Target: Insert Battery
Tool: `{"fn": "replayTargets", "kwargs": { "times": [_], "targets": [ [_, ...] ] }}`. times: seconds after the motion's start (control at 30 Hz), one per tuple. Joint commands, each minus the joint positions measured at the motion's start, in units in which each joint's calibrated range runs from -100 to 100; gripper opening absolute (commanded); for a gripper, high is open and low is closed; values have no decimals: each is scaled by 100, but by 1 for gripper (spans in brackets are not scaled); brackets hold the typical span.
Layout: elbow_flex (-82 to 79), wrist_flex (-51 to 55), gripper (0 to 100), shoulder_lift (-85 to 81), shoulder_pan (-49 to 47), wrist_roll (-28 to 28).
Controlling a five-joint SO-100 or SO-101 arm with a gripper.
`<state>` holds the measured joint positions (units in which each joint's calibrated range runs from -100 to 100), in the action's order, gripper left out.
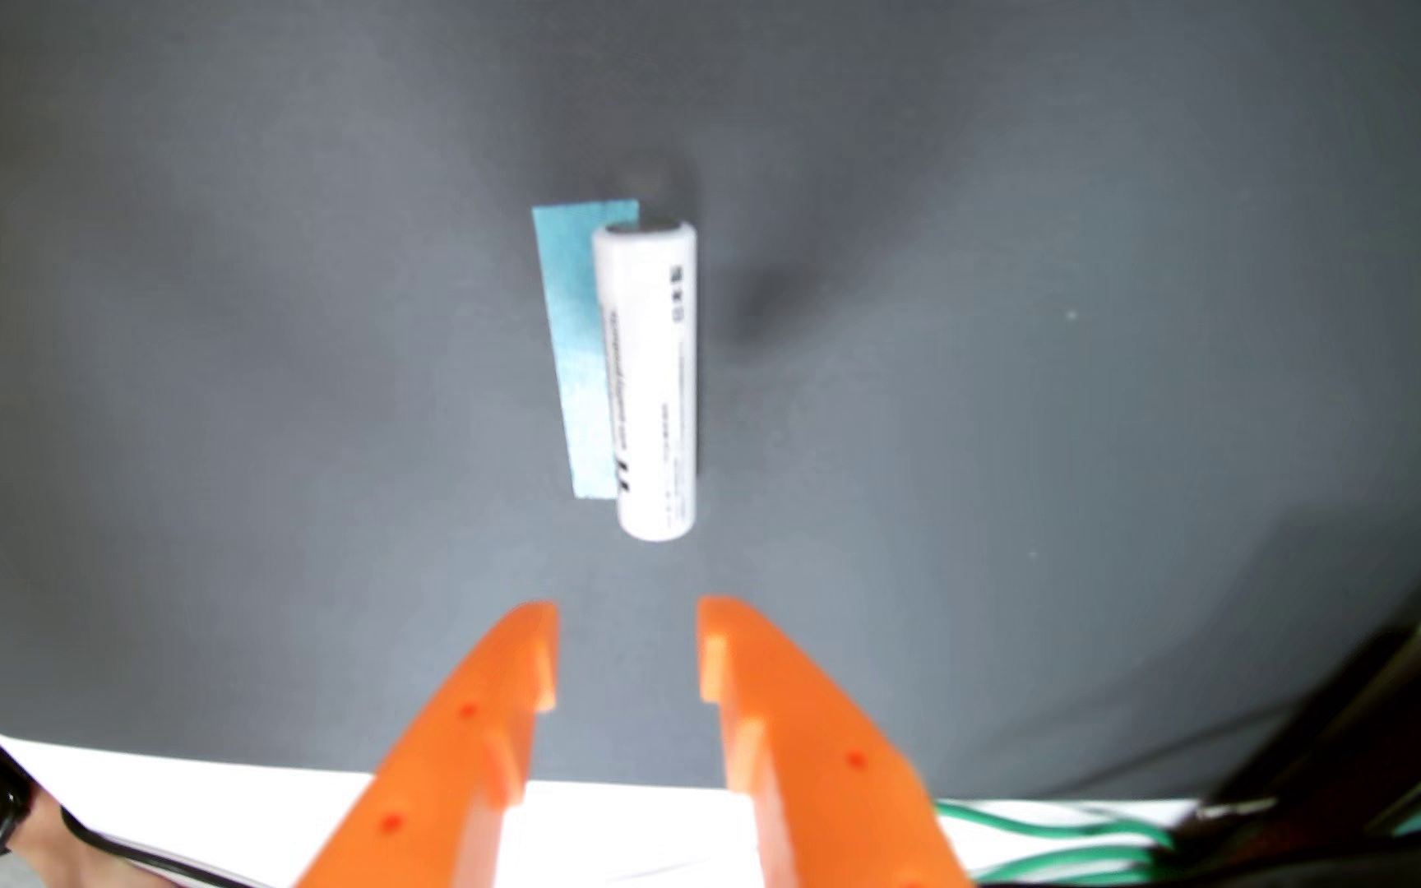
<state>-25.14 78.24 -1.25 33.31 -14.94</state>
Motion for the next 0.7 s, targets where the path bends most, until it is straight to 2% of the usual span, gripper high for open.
{"fn": "replayTargets", "kwargs": {
  "times": [0.0,0.67],
  "targets": [
    [132,0,10,87,22,-123],
    [186,0,10,154,-13,-401]
  ]
}}
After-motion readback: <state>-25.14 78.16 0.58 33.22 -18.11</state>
